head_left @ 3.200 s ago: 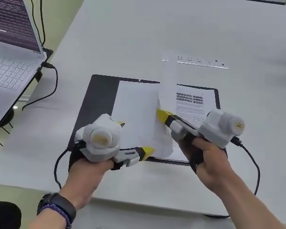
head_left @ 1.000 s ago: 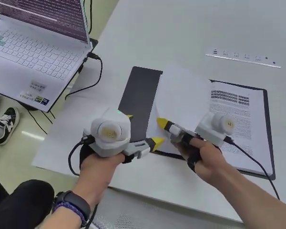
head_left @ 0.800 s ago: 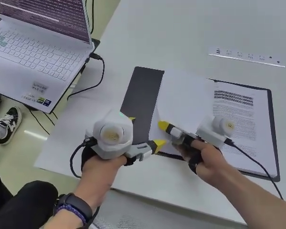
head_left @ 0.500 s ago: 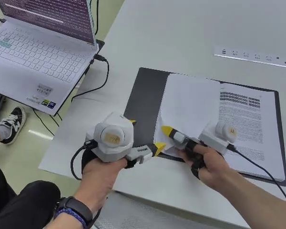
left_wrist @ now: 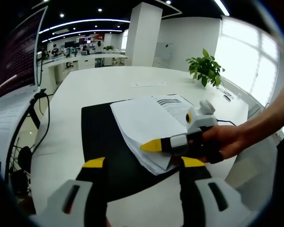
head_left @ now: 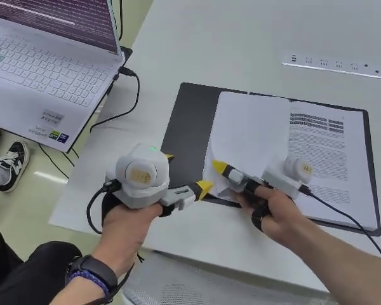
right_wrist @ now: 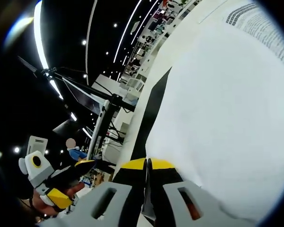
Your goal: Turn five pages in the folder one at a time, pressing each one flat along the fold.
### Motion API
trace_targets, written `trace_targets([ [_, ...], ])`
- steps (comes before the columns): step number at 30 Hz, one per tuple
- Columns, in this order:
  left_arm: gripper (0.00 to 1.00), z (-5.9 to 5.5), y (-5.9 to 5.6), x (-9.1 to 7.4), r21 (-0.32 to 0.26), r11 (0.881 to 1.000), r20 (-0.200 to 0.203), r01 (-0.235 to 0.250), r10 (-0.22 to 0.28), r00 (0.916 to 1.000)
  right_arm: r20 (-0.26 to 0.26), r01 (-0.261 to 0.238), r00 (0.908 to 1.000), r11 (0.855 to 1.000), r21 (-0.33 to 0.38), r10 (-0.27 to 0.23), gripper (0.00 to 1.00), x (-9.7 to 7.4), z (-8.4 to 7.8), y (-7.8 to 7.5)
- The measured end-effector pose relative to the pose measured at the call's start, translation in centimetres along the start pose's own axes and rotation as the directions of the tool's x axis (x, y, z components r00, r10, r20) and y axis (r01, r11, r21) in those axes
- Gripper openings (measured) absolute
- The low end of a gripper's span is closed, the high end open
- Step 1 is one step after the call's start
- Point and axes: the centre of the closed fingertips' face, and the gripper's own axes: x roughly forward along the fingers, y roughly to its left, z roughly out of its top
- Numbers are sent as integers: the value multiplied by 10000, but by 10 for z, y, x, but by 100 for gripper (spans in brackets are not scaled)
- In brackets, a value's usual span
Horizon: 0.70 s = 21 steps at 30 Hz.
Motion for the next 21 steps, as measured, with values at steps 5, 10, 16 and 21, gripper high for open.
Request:
trace_targets([
  [5,58,-1,3,2,-115,9999,-94,-24,22,10000,-16,-525,9986,9976,-458,525,19,-5,-2,16],
  [10,54,-1,-2,7,-81,9999,-114,75,-76,9999,367,-1020,9940,9940,-395,1035,21,-26,2,21],
  [16,45,4,-7,15,-7,9997,-67,224,-224,9997,1091,-879,9895,9939,-659,948,24,-73,16,20],
  [21,38,6,-12,26,244,9992,-217,305,-300,9993,1473,-137,9885,9915,-1296,329,26,-106,30,13],
])
